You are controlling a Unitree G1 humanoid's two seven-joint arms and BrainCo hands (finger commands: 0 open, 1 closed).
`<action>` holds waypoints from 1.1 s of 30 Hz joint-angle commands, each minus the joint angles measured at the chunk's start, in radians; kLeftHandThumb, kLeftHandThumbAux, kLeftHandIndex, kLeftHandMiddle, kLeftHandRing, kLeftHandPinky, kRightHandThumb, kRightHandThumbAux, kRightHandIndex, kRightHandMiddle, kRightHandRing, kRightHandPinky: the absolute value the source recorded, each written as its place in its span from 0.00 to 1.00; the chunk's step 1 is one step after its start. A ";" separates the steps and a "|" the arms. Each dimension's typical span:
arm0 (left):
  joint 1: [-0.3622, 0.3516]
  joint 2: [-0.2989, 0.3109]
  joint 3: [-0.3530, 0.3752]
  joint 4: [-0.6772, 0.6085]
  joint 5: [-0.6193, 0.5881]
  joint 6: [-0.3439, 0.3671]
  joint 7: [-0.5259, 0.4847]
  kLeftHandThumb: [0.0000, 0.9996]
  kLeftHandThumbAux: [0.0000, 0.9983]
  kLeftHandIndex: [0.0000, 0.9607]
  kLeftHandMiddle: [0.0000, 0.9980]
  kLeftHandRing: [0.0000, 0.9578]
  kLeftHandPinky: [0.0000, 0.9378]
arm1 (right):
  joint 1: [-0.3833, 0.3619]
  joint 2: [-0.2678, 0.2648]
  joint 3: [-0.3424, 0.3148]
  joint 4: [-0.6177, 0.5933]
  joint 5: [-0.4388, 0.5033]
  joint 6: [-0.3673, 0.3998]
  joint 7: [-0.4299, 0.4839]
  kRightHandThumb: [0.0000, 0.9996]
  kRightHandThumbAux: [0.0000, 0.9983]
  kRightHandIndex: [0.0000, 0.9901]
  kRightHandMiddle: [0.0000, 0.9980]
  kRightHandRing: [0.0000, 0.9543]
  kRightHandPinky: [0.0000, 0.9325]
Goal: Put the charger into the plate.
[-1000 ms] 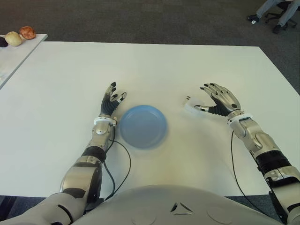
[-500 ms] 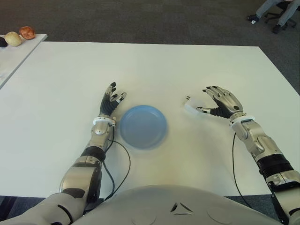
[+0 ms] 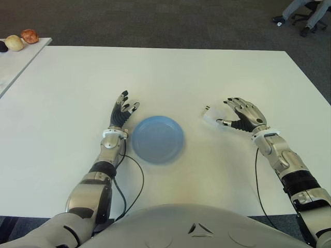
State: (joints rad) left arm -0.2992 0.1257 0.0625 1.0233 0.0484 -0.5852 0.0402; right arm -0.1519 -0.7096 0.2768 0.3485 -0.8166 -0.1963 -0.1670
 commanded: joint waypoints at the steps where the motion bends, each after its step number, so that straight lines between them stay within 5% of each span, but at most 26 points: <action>1: 0.075 -0.018 -0.016 0.058 0.013 0.064 -0.013 0.01 0.59 0.00 0.00 0.00 0.02 | -0.001 0.024 0.010 0.017 0.004 0.013 0.004 0.31 0.14 0.00 0.00 0.00 0.00; 33: 0.088 -0.038 -0.044 0.018 0.041 0.078 0.016 0.00 0.59 0.00 0.00 0.00 0.01 | -0.160 0.193 0.088 0.191 0.012 0.075 0.025 0.30 0.11 0.00 0.00 0.00 0.00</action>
State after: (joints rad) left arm -0.2857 0.1191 0.0397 0.9929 0.0681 -0.5825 0.0530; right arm -0.2969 -0.5335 0.3515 0.5167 -0.8178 -0.1304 -0.1540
